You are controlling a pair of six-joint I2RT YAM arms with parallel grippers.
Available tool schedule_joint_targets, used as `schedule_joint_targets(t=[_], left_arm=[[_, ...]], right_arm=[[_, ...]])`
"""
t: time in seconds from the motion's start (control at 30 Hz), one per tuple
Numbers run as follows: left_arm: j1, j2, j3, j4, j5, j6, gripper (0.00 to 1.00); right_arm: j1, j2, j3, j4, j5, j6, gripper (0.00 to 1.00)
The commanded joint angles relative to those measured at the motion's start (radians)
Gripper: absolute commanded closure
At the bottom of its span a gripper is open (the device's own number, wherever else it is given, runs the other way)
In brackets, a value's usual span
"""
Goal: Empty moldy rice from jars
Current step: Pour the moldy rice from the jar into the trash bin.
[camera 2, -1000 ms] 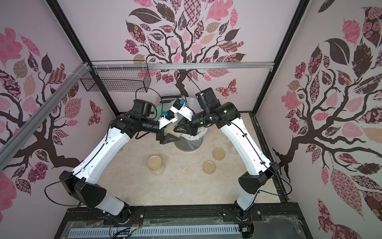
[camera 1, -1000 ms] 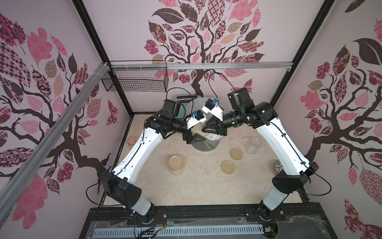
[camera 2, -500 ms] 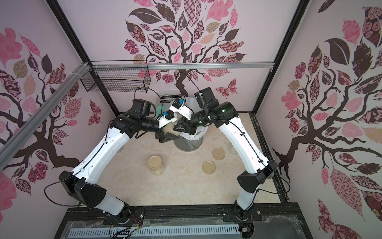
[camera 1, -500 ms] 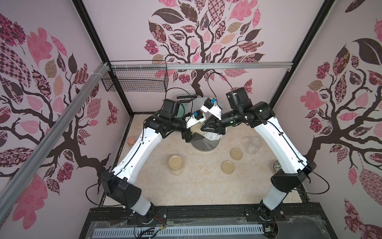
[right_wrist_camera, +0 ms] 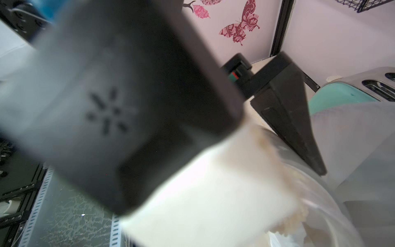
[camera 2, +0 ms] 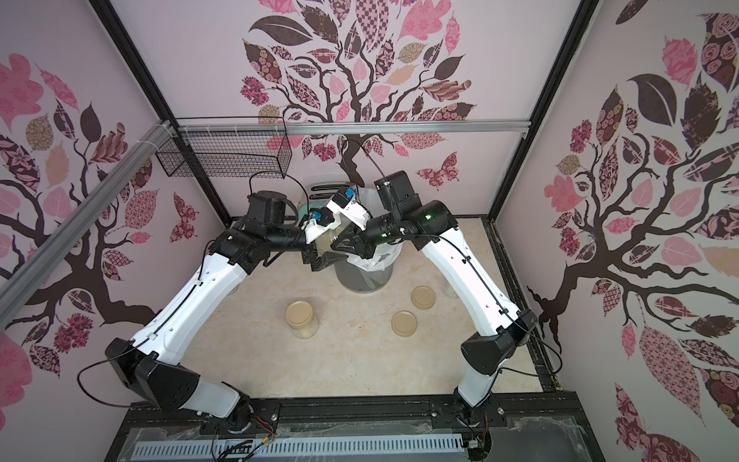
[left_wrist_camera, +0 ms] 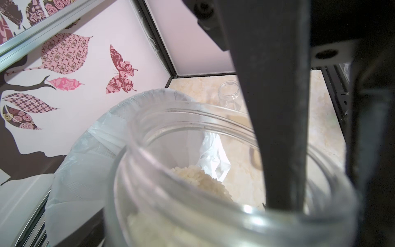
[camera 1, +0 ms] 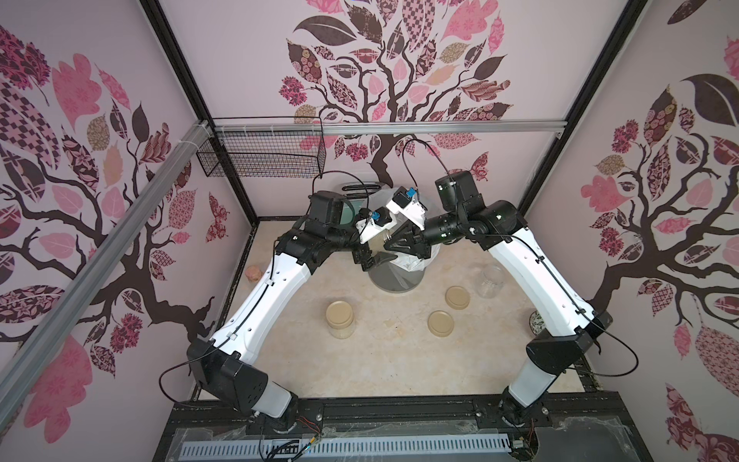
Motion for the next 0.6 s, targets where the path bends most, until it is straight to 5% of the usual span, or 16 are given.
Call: schedule_joint_targets(t=[0.0, 0.57], left_arm=[[0.004, -0.049, 0.009, 0.108, -0.005, -0.041, 0.02], [0.053, -0.096, -0.058, 0.165, -0.021, -0.092, 0.02]], right_arm=[[-0.017, -0.036, -0.014, 0.057, -0.013, 0.027, 1.0], [-0.109, -0.07, -0.046, 0.286, -0.057, 0.156, 1.0]])
